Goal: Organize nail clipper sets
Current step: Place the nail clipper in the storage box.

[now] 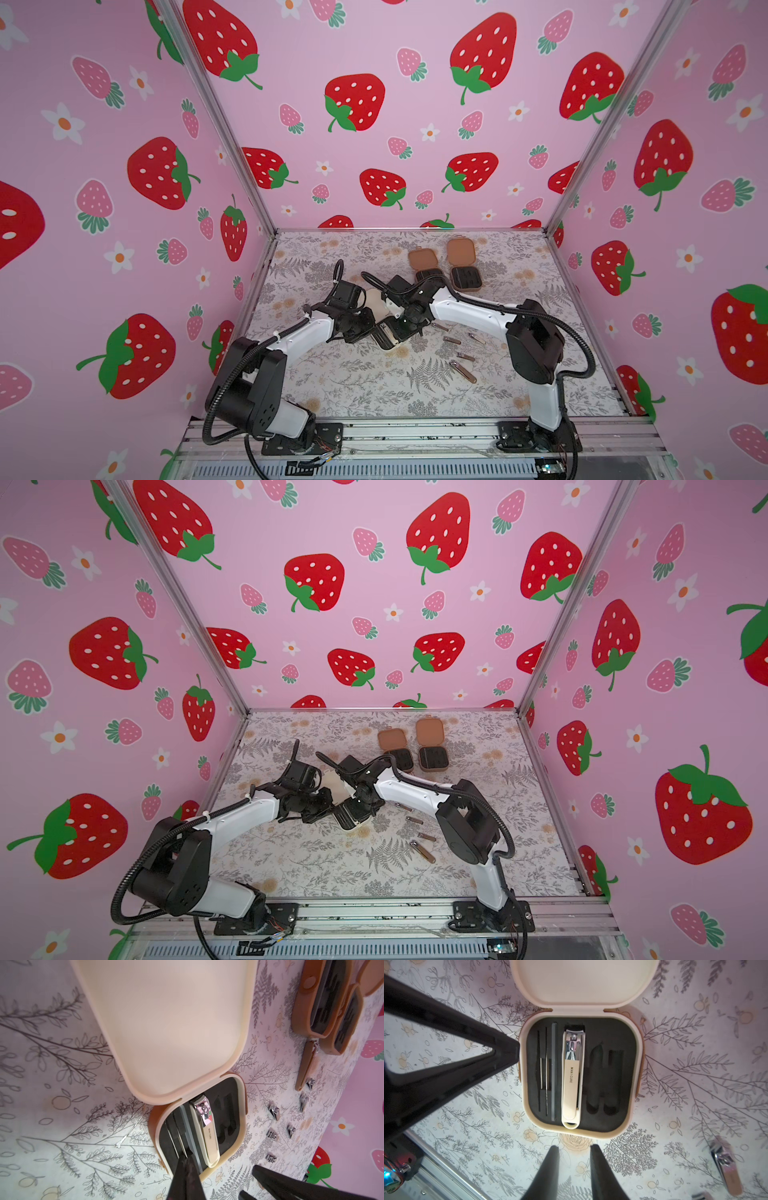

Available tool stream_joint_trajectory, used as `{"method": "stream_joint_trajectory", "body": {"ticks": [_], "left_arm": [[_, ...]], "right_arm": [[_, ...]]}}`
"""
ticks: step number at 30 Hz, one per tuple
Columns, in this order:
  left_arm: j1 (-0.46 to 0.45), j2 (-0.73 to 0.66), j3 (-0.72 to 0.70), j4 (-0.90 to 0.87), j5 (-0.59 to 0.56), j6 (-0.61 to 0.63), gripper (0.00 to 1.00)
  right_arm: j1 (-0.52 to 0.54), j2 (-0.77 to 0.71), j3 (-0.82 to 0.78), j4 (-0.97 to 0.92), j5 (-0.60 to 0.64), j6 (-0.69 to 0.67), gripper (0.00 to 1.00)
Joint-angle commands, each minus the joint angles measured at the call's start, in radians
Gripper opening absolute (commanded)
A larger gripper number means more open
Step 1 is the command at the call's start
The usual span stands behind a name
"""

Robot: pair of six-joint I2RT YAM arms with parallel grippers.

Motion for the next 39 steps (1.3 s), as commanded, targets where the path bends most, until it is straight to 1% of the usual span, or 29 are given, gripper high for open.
{"method": "stream_joint_trajectory", "body": {"ticks": [1,6,11,25,32,39], "left_arm": [[0.039,-0.071,-0.049,0.006,-0.044,-0.039,0.0],[0.122,-0.166,-0.115,-0.024,-0.049,-0.054,0.0],[0.164,-0.209,-0.139,-0.045,-0.037,-0.045,0.0],[0.17,-0.203,-0.146,-0.026,0.0,-0.045,0.0],[0.17,-0.181,-0.158,0.004,0.026,-0.053,0.0],[0.169,-0.152,-0.167,0.03,0.052,-0.059,0.0]], "right_arm": [[-0.002,0.027,-0.014,0.021,-0.004,-0.041,0.28],[-0.002,0.058,-0.005,0.025,0.015,-0.079,0.26],[-0.002,0.081,-0.008,0.026,0.018,-0.091,0.26],[-0.001,0.132,-0.008,0.047,0.04,-0.092,0.23],[0.012,0.147,-0.041,0.083,0.041,-0.073,0.23],[0.024,0.171,-0.075,0.115,0.068,-0.042,0.22]]}}
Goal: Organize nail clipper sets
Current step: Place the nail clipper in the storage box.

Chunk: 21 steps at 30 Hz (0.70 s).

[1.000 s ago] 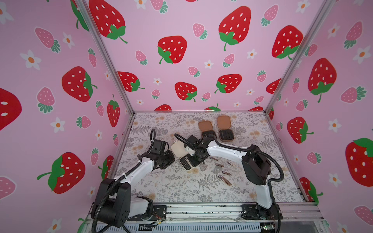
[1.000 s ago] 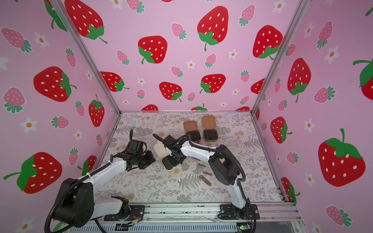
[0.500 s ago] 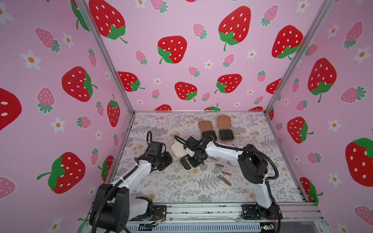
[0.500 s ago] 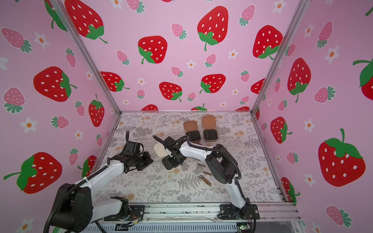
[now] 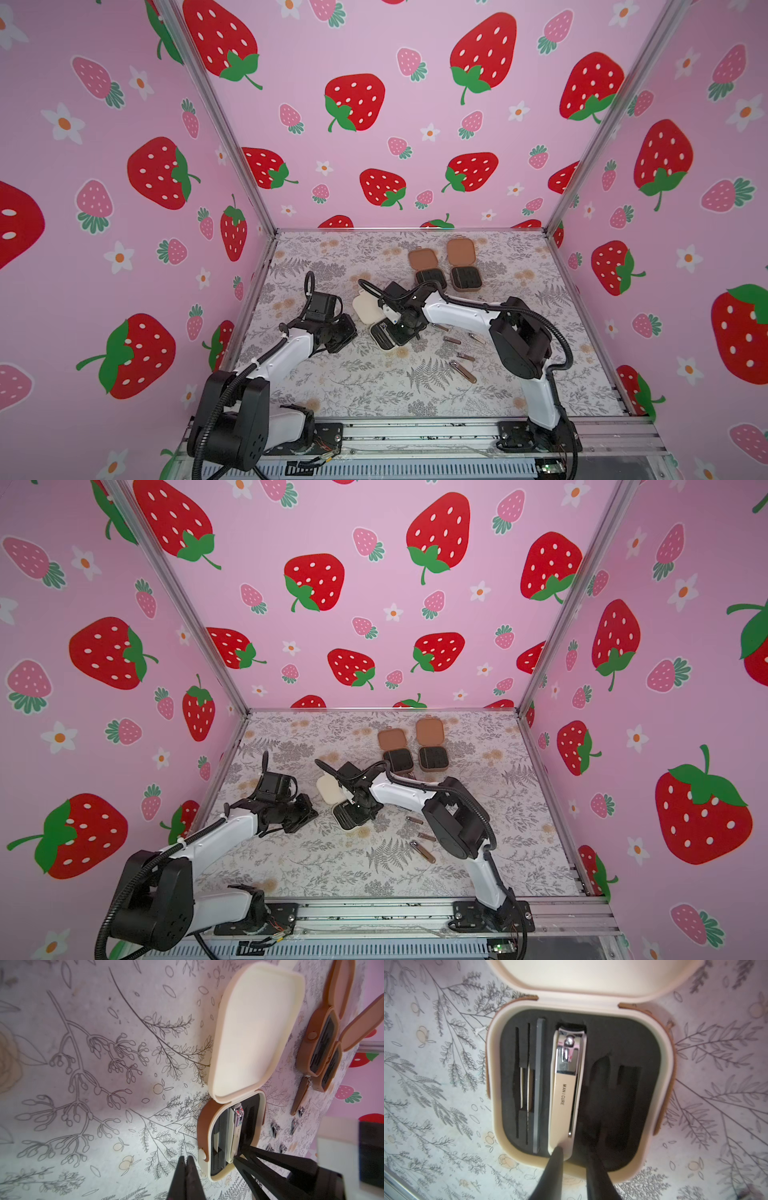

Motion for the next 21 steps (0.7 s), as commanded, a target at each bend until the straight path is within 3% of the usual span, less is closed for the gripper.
{"method": "stream_joint_trajectory", "body": {"ticks": [1,21], "left_arm": [[0.004,0.011,-0.009,0.019,0.023,-0.015,0.0],[-0.032,0.057,0.021,0.018,0.065,-0.007,0.0]], "right_arm": [[0.016,0.085,-0.056,0.046,0.052,0.026,0.22],[0.019,0.074,-0.066,0.021,0.089,0.049,0.2]]}}
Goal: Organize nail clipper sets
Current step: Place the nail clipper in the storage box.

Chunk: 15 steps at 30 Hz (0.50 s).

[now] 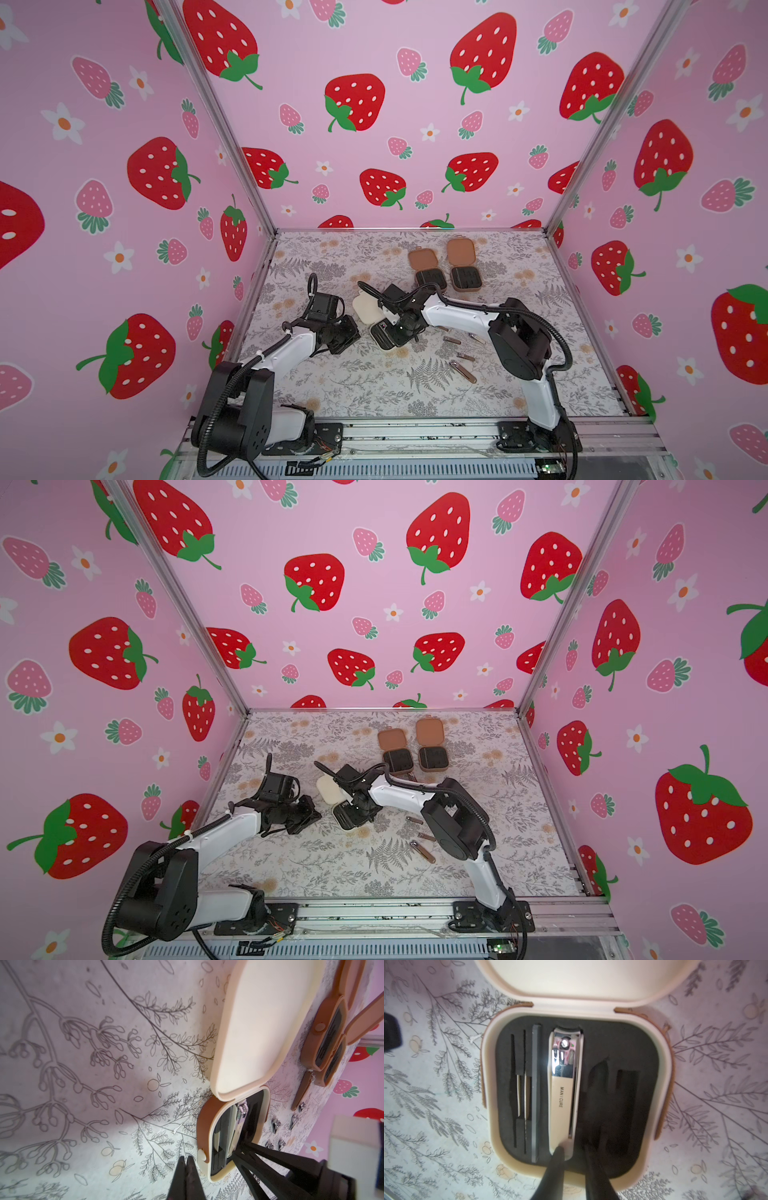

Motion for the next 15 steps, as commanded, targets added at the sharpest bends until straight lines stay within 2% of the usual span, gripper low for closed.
{"method": "stream_joint_trajectory", "body": {"ticks": [1,10,15], "left_arm": [[-0.022,0.012,0.036,-0.02,0.024,0.007,0.0],[-0.071,0.023,0.137,-0.079,0.026,0.023,0.0],[-0.093,0.079,0.181,-0.055,0.048,0.024,0.0]], "right_arm": [[0.008,0.061,-0.038,-0.02,0.056,0.007,0.21],[0.002,-0.091,0.064,-0.042,0.067,-0.018,0.24],[-0.012,-0.156,0.049,-0.035,0.065,-0.005,0.25]]}}
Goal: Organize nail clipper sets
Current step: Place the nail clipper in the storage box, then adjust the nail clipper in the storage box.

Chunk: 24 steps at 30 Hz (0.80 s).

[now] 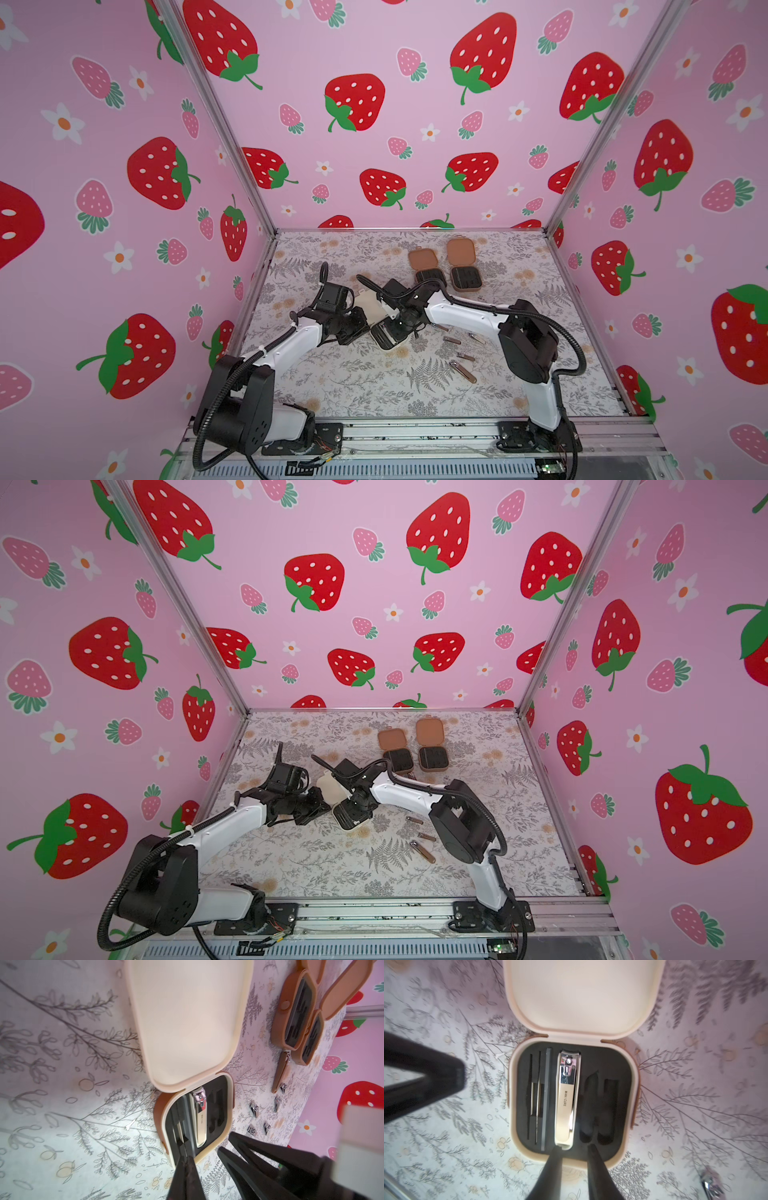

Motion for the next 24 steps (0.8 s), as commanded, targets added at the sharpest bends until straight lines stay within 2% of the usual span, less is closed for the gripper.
{"method": "stream_joint_trajectory", "body": {"ticks": [1,7,14,24], "left_arm": [[-0.019,0.052,0.051,-0.003,0.023,0.005,0.0],[-0.028,0.145,0.051,0.07,0.027,-0.012,0.0],[-0.03,0.176,-0.002,0.221,0.032,-0.049,0.0],[-0.03,0.232,-0.026,0.198,0.006,-0.058,0.0]], "right_arm": [[-0.013,-0.084,0.002,-0.017,0.018,0.01,0.25],[-0.05,-0.173,-0.109,0.023,-0.011,0.048,0.25],[-0.083,-0.255,-0.224,0.056,-0.027,0.074,0.25],[-0.112,-0.284,-0.288,0.061,-0.028,0.092,0.25]]}}
